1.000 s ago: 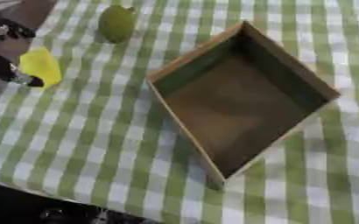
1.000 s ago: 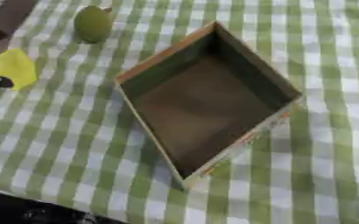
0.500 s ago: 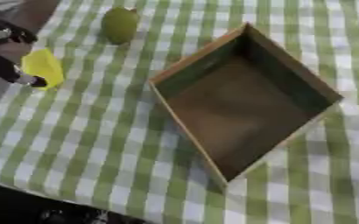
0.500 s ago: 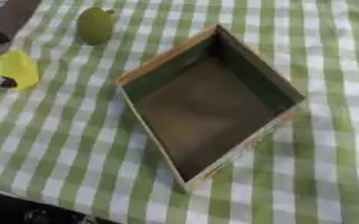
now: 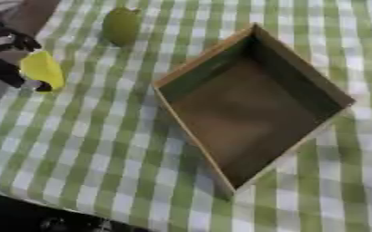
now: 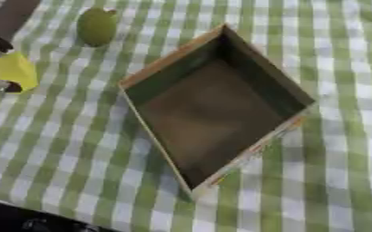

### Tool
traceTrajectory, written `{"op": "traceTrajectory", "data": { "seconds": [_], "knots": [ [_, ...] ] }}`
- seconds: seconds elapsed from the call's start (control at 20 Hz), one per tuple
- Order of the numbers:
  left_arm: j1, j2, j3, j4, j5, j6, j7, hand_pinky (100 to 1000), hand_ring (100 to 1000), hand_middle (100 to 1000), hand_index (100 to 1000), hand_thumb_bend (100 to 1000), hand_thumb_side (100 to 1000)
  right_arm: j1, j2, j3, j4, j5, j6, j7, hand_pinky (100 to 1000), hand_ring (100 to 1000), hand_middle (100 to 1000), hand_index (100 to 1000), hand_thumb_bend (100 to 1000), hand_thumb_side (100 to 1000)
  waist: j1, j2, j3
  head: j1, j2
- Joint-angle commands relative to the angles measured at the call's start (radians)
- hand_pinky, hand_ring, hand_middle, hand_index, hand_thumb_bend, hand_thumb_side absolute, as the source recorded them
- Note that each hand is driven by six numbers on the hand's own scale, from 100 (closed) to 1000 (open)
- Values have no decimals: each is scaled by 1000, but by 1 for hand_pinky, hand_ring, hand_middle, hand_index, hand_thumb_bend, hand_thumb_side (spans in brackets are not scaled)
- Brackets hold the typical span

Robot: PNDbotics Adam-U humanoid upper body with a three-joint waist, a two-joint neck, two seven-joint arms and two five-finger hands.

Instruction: Pick up objects on the table and place them in the box.

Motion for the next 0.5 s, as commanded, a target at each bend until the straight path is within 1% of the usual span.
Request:
{"op": "traceTrajectory", "data": {
  "seconds": [0.05, 0.3, 0.5],
  "knots": [
    [-20, 20, 12, 15, -19, -4, -1, 912, 894, 810, 908, 683, 426, -13, -18, -9, -15, 4, 0, -1, 897, 594, 561, 826, 100, 470, 1, -17, 0, 4, -11],
    [-27, 11, 13, 30, -36, -9, -4, 914, 894, 809, 908, 679, 426, -14, -18, -8, -15, 3, -1, 0, 897, 593, 562, 826, 100, 470, -1, -16, 1, 8, -12],
    [-32, 4, 13, 41, -39, -10, -6, 913, 890, 803, 904, 655, 421, -14, -17, -8, -15, 2, -2, 1, 897, 592, 562, 826, 100, 470, -2, -16, 0, 10, -16]
  ]
}}
